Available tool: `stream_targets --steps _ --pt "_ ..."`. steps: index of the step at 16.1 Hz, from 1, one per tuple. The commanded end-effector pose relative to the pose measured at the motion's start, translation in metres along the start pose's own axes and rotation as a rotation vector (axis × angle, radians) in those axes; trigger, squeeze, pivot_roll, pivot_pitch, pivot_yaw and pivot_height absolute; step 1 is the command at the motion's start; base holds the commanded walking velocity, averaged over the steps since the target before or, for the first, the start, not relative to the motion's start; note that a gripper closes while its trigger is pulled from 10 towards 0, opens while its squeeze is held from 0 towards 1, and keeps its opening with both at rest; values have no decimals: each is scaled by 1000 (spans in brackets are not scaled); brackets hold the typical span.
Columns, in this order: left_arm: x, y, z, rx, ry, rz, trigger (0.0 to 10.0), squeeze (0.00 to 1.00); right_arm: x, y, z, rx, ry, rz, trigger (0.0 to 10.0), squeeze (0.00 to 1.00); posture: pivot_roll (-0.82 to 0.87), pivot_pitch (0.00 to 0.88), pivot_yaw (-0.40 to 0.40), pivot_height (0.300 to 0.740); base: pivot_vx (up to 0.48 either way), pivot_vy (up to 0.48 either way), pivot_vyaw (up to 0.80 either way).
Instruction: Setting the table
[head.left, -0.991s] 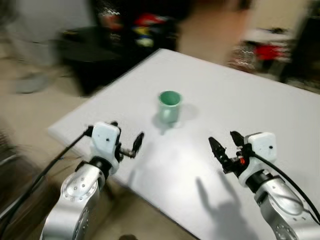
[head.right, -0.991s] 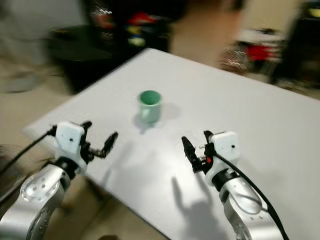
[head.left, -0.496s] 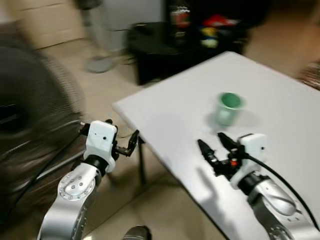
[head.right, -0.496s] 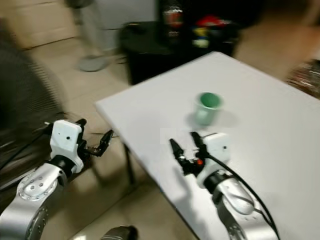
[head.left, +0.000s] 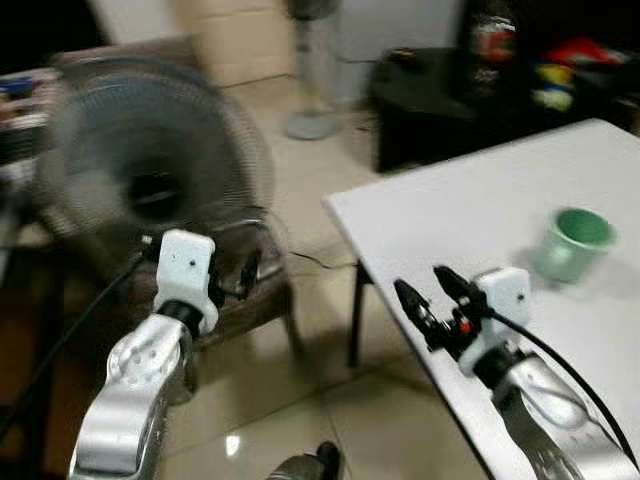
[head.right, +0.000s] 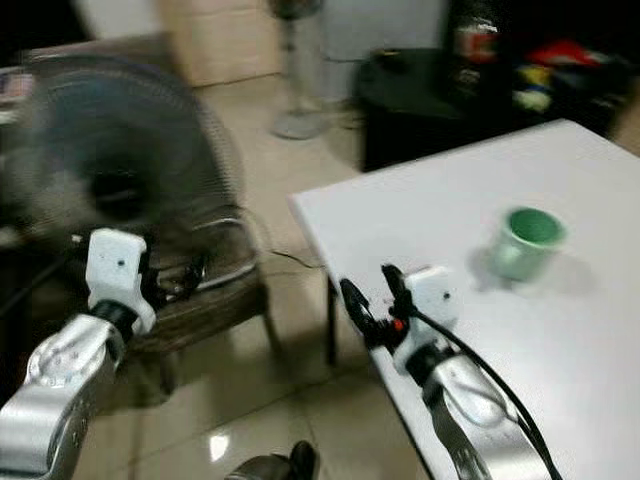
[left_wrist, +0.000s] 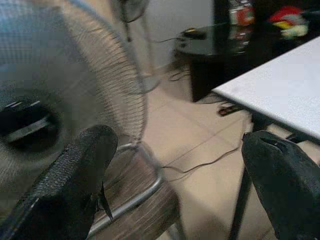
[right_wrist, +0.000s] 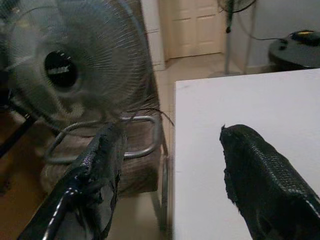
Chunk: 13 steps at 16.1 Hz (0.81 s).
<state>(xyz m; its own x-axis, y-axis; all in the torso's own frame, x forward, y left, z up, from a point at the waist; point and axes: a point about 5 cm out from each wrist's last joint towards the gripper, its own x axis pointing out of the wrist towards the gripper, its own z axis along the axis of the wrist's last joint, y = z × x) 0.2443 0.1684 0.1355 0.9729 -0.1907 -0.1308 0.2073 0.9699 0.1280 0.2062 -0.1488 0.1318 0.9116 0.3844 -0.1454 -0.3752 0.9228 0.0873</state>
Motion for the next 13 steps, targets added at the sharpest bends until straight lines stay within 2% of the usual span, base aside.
stream_targets --steps 1,2,5,7,8,10,12,13 --pt "0 3 9 27 -42 18 10000 0 -1 1 6 9 -23 -6 10000 0 -15 0 81 740 0 0 800" --pt "-2 4 7 3 -38 57 10000 0 0 2 4 -2 -10 1 10000 0 -12 0 72 740 0 0 800" --pt "-7 -6 -4 -15 8 41 10000 0 2 -3 4 -28 -2 -8 10000 0 0 0 55 740 0 0 800" --pt "-6 -8 0 10 -2 24 10000 0 5 -4 7 -25 -3 -21 10000 0 17 0 34 740 0 0 800" --pt "-4 -6 0 7 12 31 10000 0 13 -1 10 -24 -15 12 10000 0 39 0 18 740 0 0 800" --pt "-6 -7 4 9 11 6 10000 0 18 -1 12 -25 -18 11 10000 0 47 0 23 740 0 0 800" --pt "-3 -15 2 64 16 -31 10000 0 17 -12 8 -14 -7 -33 10000 0 73 0 28 740 0 0 800" --pt "0 -15 6 119 10 -42 10000 0 19 -15 8 -5 3 -57 10000 0 72 0 10 740 0 0 800"
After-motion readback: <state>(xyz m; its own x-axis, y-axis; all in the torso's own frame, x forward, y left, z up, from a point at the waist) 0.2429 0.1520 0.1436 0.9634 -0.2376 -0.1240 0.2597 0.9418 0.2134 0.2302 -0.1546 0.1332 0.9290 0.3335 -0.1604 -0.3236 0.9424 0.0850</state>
